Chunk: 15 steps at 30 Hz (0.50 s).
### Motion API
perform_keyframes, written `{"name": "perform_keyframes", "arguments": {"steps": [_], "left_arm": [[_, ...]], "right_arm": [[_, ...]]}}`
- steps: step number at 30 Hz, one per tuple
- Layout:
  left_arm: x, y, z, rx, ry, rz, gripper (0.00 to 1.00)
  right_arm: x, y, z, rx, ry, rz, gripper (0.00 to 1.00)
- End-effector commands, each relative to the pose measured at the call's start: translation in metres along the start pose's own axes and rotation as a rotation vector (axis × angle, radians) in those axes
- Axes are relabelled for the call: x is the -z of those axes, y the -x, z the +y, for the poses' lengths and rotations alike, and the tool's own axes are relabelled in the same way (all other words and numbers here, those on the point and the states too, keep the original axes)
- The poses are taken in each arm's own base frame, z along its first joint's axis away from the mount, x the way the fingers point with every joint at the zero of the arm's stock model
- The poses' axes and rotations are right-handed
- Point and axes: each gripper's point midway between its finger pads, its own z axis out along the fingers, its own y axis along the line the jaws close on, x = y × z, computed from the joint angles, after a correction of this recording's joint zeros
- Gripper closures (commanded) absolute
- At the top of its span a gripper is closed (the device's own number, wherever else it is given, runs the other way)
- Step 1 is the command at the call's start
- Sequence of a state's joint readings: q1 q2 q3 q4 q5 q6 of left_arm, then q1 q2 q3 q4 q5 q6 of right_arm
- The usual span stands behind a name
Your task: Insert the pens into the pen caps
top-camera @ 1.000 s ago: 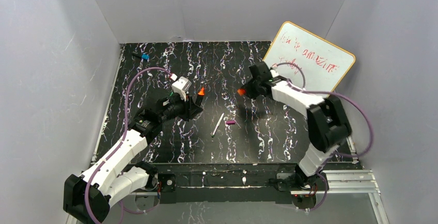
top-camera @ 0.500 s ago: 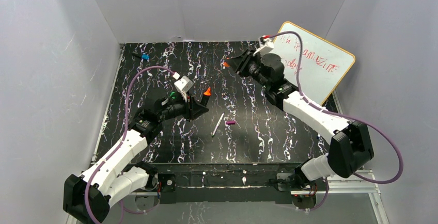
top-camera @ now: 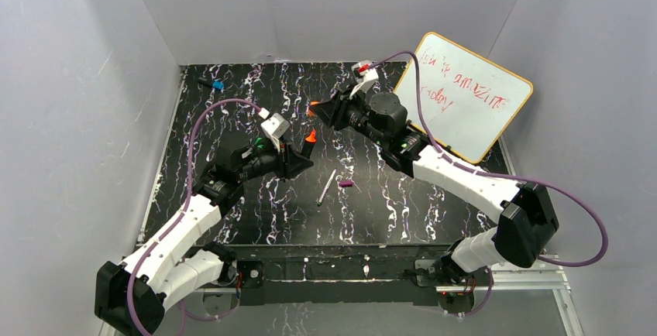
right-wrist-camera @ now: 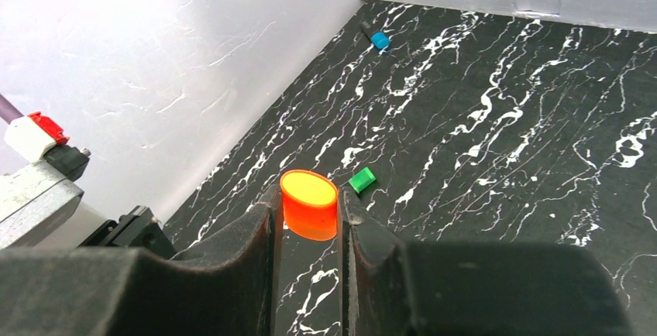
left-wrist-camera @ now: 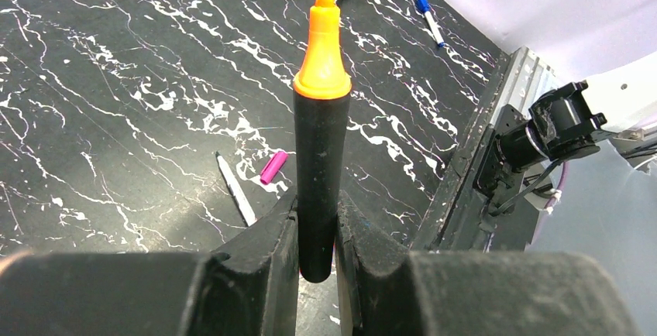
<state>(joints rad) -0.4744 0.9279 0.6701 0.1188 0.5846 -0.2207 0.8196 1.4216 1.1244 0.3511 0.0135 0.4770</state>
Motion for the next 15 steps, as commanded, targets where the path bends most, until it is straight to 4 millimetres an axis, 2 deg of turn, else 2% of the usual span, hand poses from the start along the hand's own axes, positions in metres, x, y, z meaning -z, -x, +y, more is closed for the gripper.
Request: {"name": "perform_keyframes", "arguments": {"steps": [1,8,15], "left_arm": [[0.002,0.003,0.004,-0.006,0.027,-0.011,1.0],[0.009,0.013,0.027,-0.007,0.182,-0.068,1.0],[0.014,0.022,0.031,0.004,0.211,-0.128,1.0]], "right_arm": [[0.002,0.047,0.02,0.041,0.029,-0.129,0.99],[0.007,0.053,0.03,0.046,0.055,-0.132,0.99],[0.015,0.05,0.043,0.038,0.097,-0.124,0.99]]}}
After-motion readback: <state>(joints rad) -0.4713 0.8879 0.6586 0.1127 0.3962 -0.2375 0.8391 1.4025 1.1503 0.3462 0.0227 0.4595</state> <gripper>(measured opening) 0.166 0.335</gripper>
